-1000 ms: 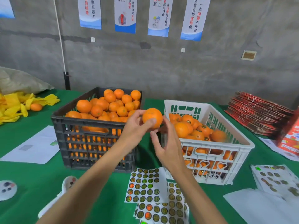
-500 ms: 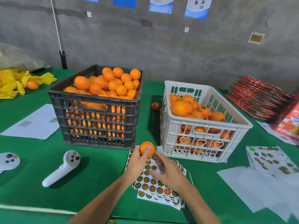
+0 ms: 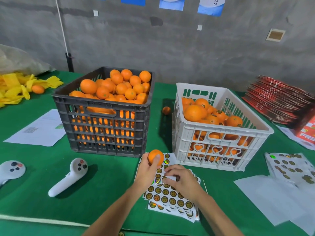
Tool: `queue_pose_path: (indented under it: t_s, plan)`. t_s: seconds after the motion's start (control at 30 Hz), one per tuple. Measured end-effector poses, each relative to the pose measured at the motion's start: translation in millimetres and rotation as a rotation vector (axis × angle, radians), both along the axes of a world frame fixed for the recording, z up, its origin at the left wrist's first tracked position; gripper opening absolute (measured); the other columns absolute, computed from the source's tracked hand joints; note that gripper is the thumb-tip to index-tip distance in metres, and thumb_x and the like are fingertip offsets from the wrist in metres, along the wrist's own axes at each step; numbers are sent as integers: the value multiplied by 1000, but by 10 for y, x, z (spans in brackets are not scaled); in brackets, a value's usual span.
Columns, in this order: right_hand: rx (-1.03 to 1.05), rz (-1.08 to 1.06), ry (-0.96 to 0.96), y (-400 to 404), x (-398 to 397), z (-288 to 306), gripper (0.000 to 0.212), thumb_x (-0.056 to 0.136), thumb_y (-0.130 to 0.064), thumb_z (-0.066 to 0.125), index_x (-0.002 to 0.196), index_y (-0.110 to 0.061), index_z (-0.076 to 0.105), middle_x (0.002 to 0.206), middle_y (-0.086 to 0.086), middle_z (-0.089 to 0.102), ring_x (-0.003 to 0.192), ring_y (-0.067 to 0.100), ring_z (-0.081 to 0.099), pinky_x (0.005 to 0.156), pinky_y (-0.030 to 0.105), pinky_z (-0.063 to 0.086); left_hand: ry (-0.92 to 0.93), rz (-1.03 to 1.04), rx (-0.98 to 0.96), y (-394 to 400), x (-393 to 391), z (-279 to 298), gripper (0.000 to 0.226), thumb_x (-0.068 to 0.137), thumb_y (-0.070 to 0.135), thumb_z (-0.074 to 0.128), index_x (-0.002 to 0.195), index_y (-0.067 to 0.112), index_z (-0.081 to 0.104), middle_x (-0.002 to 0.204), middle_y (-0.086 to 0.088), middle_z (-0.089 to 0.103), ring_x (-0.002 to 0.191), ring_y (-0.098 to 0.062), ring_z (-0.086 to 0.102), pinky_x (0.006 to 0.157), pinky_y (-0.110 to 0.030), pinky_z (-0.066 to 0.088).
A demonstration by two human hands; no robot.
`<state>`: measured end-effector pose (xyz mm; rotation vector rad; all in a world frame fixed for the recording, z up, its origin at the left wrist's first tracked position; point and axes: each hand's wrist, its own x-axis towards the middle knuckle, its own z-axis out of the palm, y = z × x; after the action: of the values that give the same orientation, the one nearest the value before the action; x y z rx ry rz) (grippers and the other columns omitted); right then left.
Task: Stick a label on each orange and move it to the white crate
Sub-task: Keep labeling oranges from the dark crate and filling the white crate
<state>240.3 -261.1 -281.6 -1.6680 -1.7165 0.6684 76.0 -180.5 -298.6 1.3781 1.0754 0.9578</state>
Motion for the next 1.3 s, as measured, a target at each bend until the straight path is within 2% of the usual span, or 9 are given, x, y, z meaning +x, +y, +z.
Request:
queue_pose_path:
  t_s: [0.17, 0.3, 0.47, 0.57, 0.7, 0.9, 1.03, 1.2, 1.3]
  plan:
    - [-125, -44, 183, 84, -20, 98, 6, 80, -31, 86, 84, -28, 83, 110, -14, 69, 105, 2, 64, 102, 29, 47, 20, 13, 29, -10, -5, -2, 30, 102, 46, 58, 122, 24, 54, 114, 2, 67, 97, -7, 73, 98, -40, 55]
    - [-222, -45, 257, 137, -11, 184, 10, 74, -26, 90, 82, -23, 84, 111, -7, 70, 102, 3, 65, 98, 25, 50, 80, 21, 68, -27, -9, -7, 30, 100, 51, 58, 119, 27, 54, 107, 2, 66, 98, -10, 65, 84, -29, 49]
    - [-212, -52, 143, 159, -61, 210, 32, 72, -35, 91, 98, -22, 78, 110, 1, 63, 94, 12, 61, 93, 31, 51, 112, 21, 96, -26, 0, -38, 25, 101, 49, 57, 116, 28, 53, 103, 3, 66, 94, -10, 65, 82, -30, 48]
    - [-145, 12, 107, 131, -80, 170, 45, 71, -35, 93, 108, -20, 73, 114, 11, 55, 83, 9, 50, 78, 22, 49, 92, 16, 99, -17, 2, -39, 22, 102, 46, 58, 114, 28, 54, 104, 1, 66, 95, -12, 66, 86, -33, 52]
    - [-55, 82, 83, 59, -18, 99, 49, 76, -39, 90, 118, -20, 74, 114, 2, 54, 74, -1, 46, 72, 14, 42, 86, 7, 85, -15, 5, -49, 20, 103, 44, 57, 115, 29, 54, 106, 1, 66, 99, -13, 65, 91, -38, 51]
    - [27, 78, 20, 57, -7, 53, 32, 87, -41, 79, 113, -23, 79, 112, -7, 57, 98, 6, 56, 82, 21, 47, 107, 13, 74, -7, 1, -59, 17, 103, 44, 57, 113, 32, 53, 108, 2, 65, 99, -12, 65, 83, -31, 47]
    - [9, 19, 134, 42, -18, 50, 15, 90, -37, 78, 95, -24, 83, 106, -6, 63, 99, 11, 61, 89, 28, 50, 116, 14, 90, -8, 5, -59, 17, 103, 46, 57, 112, 31, 53, 107, 1, 65, 99, -14, 65, 87, -35, 50]
    - [3, -202, 310, 130, -83, 103, 21, 99, -20, 66, 82, -11, 75, 80, 1, 71, 67, 6, 64, 69, 22, 51, 100, 3, 58, -20, -7, -43, 23, 103, 49, 55, 118, 33, 53, 111, 4, 66, 104, -14, 66, 93, -37, 51]
    - [229, -461, 287, 221, -173, 222, 13, 99, -28, 66, 91, -26, 75, 89, -10, 71, 81, 3, 66, 75, 21, 52, 36, -10, 27, -37, -8, 1, 26, 102, 52, 55, 120, 33, 54, 115, 4, 68, 101, -14, 73, 100, -43, 52]
